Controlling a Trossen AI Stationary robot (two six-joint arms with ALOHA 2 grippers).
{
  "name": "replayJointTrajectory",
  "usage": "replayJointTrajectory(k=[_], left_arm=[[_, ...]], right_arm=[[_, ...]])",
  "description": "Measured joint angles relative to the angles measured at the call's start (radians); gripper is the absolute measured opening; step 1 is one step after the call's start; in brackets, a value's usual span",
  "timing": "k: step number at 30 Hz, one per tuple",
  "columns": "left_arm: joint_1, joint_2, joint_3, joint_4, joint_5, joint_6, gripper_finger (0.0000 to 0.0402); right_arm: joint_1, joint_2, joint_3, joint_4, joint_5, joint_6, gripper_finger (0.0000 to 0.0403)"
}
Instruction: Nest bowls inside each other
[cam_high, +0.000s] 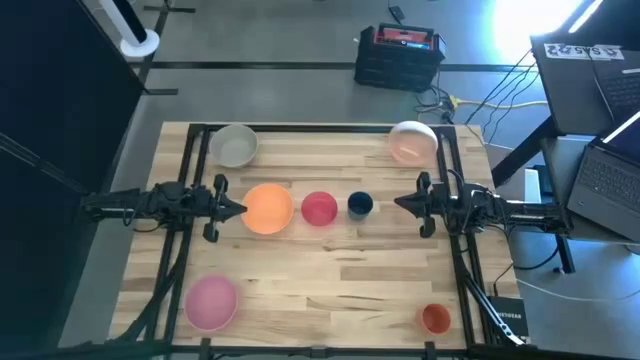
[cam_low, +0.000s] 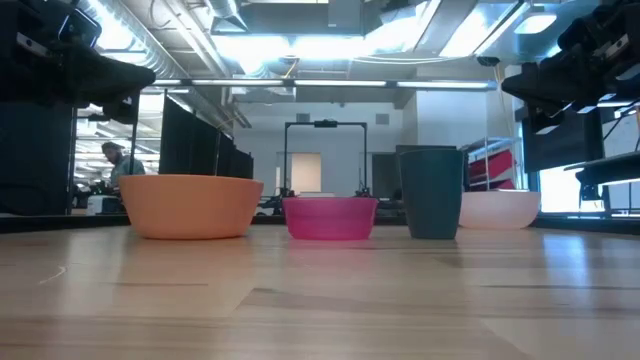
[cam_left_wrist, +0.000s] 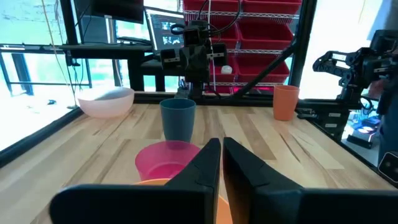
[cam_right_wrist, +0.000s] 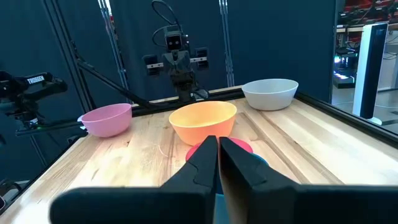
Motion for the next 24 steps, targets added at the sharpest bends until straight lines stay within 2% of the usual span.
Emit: replayJointTrajectory(k=[24], left_arm=[[0.0, 0.0, 0.0, 0.0, 0.0, 0.0, 0.0001]], right_arm=[[0.0, 0.0, 0.0, 0.001, 0.004, 0.026, 0.0]])
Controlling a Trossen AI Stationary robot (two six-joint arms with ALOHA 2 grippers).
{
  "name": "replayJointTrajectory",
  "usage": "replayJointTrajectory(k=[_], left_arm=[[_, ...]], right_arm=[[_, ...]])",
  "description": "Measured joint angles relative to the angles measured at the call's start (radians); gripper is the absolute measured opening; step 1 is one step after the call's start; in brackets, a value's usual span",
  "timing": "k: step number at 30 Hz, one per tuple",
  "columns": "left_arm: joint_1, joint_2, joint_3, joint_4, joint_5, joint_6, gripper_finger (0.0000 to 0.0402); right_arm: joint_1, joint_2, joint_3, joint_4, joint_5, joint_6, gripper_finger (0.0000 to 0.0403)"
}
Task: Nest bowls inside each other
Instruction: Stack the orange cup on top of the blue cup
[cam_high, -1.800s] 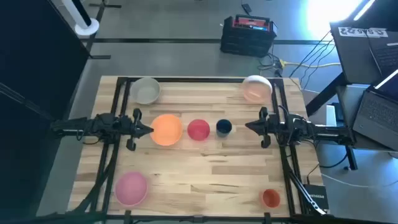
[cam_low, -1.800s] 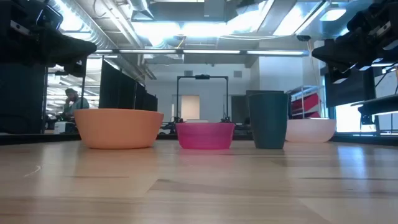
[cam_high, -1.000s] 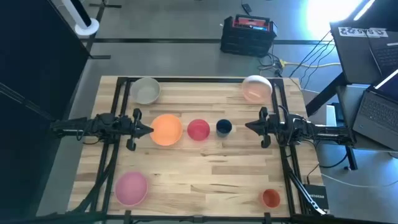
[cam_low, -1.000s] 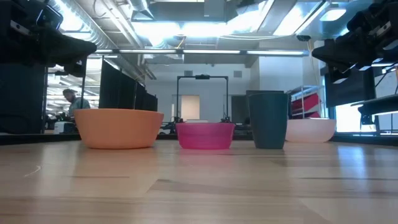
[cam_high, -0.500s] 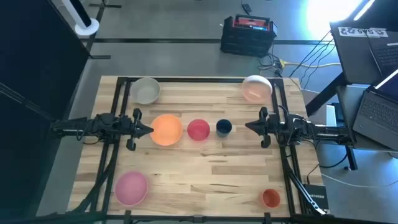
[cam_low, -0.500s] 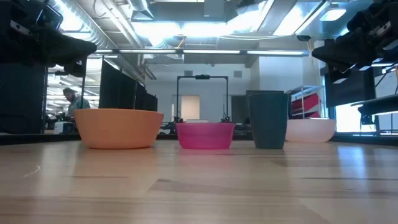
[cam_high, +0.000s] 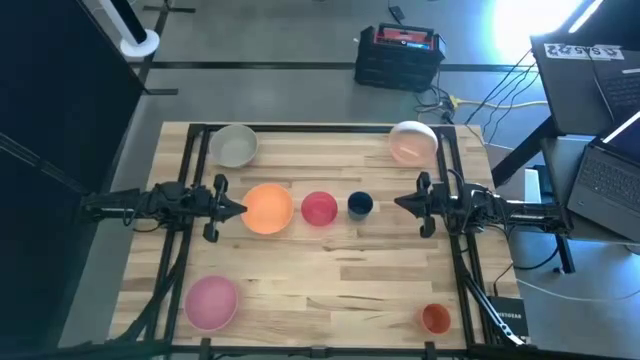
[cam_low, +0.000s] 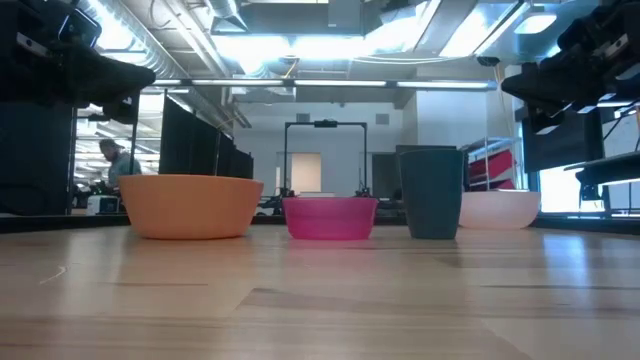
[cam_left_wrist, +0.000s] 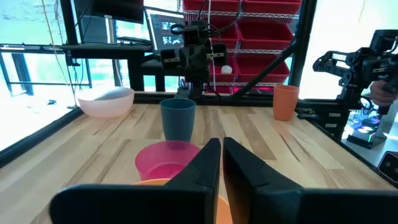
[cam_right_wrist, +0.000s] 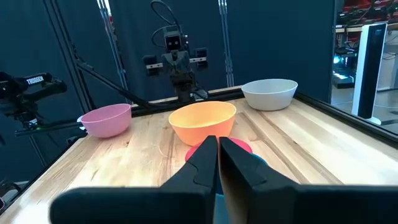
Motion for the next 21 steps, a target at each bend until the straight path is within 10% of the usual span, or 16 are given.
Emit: replayJointTrajectory(k=[10, 21], left_arm=[[0.0, 0.0, 0.0, 0.0, 0.0, 0.0, 0.0001], [0.0, 0.0, 0.0, 0.0, 0.0, 0.0, 0.0001]], right_arm=[[0.001, 0.047, 0.293, -0.306, -0.223, 0.087, 0.0], [0.089, 0.535, 0.844, -0.958, -0.47, 0.032, 0.0041]])
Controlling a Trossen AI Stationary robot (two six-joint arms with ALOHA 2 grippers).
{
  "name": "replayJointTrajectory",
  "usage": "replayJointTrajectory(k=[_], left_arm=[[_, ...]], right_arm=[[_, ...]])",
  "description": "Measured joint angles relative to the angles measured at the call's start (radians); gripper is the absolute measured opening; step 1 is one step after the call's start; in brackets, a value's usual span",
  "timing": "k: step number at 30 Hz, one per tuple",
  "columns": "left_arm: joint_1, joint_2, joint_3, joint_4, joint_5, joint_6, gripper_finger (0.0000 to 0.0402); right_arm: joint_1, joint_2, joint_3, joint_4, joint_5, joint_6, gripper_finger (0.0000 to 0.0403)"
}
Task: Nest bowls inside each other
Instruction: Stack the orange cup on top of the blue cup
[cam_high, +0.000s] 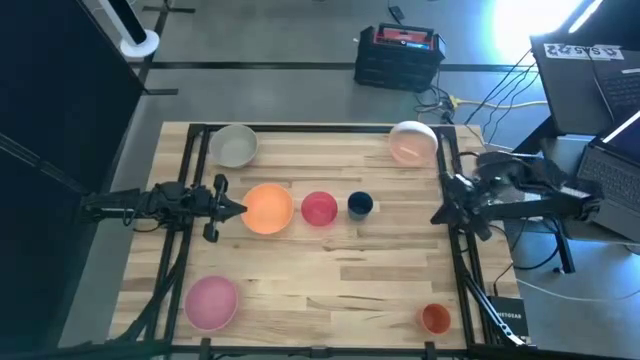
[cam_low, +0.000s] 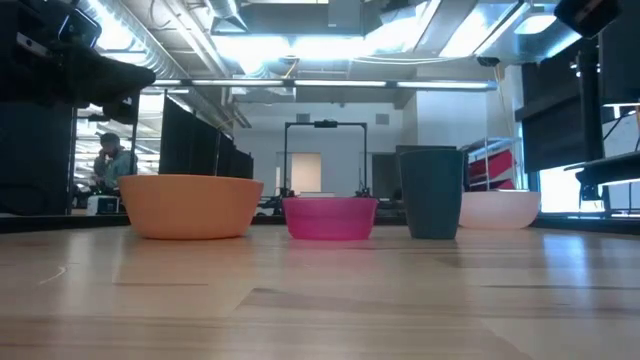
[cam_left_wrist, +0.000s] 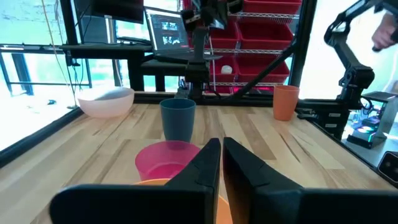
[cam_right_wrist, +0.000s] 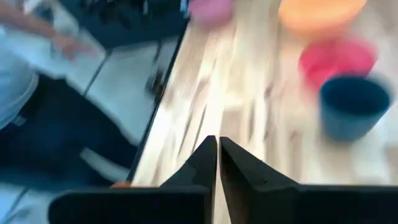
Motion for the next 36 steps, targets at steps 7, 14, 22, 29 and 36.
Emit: replayJointTrajectory(k=[7, 14, 22, 29, 36], left_arm=[[0.0, 0.0, 0.0, 0.0, 0.0, 0.0, 0.0001], [0.0, 0.0, 0.0, 0.0, 0.0, 0.0, 0.0001], [0.0, 0.0, 0.0, 0.0, 0.0, 0.0, 0.0001], [0.0, 0.0, 0.0, 0.0, 0.0, 0.0, 0.0001], [0.0, 0.0, 0.0, 0.0, 0.0, 0.0, 0.0001]], right_arm=[[0.108, 0.327, 0.227, -0.271, -0.129, 0.005, 0.0089], [0.47, 0.543, 0.268, -0.266, -0.058, 0.224, 0.0166], [0.77, 0.634, 0.268, -0.142, 0.201, 0.634, 0.0169], [0.82, 0.729, 0.268, -0.103, 0.282, 0.758, 0.0168], [0.854, 0.827, 0.267, -0.089, 0.319, 0.826, 0.0168]])
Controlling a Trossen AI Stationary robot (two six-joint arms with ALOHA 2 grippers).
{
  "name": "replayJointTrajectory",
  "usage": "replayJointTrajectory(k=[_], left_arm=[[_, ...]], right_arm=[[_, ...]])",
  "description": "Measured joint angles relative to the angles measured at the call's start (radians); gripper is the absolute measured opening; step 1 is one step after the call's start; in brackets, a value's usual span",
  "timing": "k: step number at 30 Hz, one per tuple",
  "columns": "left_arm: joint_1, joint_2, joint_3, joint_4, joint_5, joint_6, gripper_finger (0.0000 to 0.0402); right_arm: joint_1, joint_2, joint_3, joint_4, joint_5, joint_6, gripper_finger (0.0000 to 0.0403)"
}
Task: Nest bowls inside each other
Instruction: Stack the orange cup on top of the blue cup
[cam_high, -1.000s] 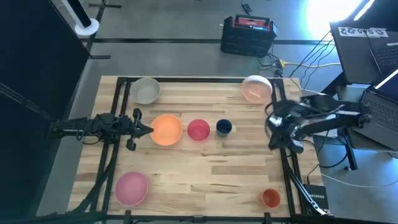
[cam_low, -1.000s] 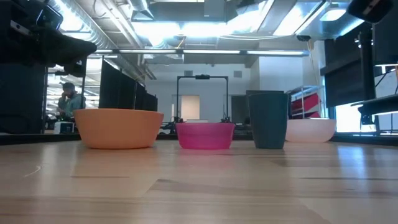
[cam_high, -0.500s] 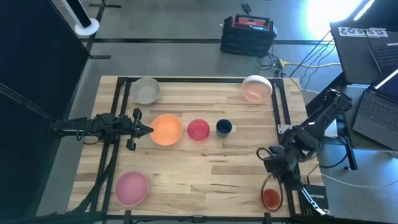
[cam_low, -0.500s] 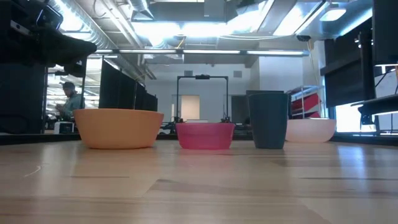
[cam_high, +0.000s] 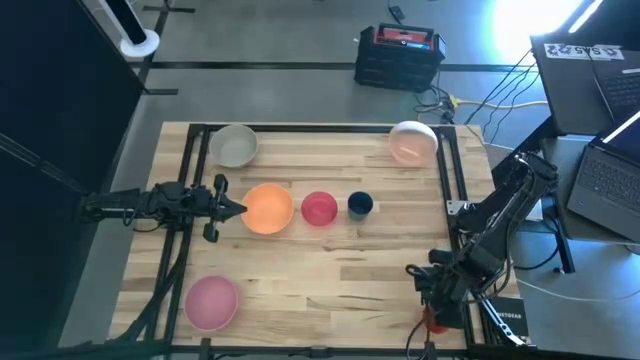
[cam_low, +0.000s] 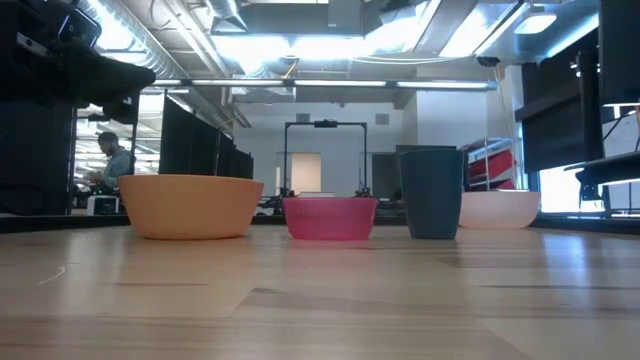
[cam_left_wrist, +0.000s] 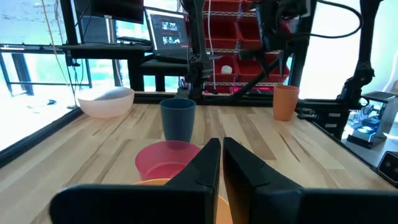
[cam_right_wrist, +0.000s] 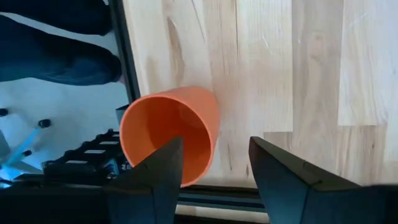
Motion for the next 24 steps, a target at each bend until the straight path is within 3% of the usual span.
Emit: replayJointTrajectory(k=[8, 17, 24], left_arm=[[0.0, 0.0, 0.0, 0.0, 0.0, 0.0, 0.0001], [0.0, 0.0, 0.0, 0.0, 0.0, 0.0, 0.0001], [0.0, 0.0, 0.0, 0.0, 0.0, 0.0, 0.0001]], right_arm=[[0.032, 0.011, -0.039, 0.001, -0.01, 0.006, 0.0168], [0.054, 0.01, -0.102, 0.13, -0.059, 0.028, 0.0168], [0.053, 0.012, -0.174, 0.198, -0.074, 0.067, 0.0145]])
